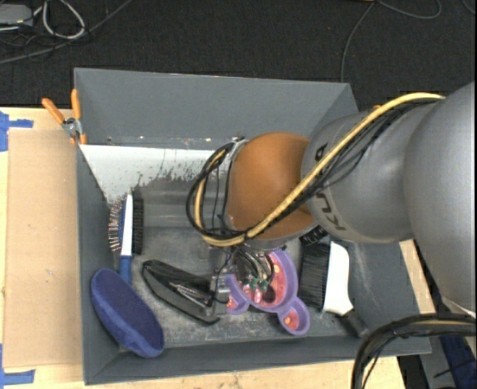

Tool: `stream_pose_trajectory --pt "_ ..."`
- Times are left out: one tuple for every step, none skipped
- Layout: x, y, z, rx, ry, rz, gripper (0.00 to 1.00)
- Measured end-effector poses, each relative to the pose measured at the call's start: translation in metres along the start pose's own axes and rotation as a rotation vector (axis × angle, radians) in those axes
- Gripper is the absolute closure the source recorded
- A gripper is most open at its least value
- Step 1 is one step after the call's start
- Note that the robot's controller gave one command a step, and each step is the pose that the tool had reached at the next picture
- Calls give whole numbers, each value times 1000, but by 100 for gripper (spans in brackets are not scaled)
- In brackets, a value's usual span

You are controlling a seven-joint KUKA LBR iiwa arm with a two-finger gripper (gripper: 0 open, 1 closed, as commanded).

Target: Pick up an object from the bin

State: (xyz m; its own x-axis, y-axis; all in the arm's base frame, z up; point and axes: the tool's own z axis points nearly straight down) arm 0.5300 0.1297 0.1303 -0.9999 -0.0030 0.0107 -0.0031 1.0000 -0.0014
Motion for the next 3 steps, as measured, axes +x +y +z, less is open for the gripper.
stream_pose_trajectory --pt "-2 -1 -4 -1 -7 5 0" --pt "-19 14 52 -2 -5 278 0" --pt "-22 24 0 1 -2 153 0"
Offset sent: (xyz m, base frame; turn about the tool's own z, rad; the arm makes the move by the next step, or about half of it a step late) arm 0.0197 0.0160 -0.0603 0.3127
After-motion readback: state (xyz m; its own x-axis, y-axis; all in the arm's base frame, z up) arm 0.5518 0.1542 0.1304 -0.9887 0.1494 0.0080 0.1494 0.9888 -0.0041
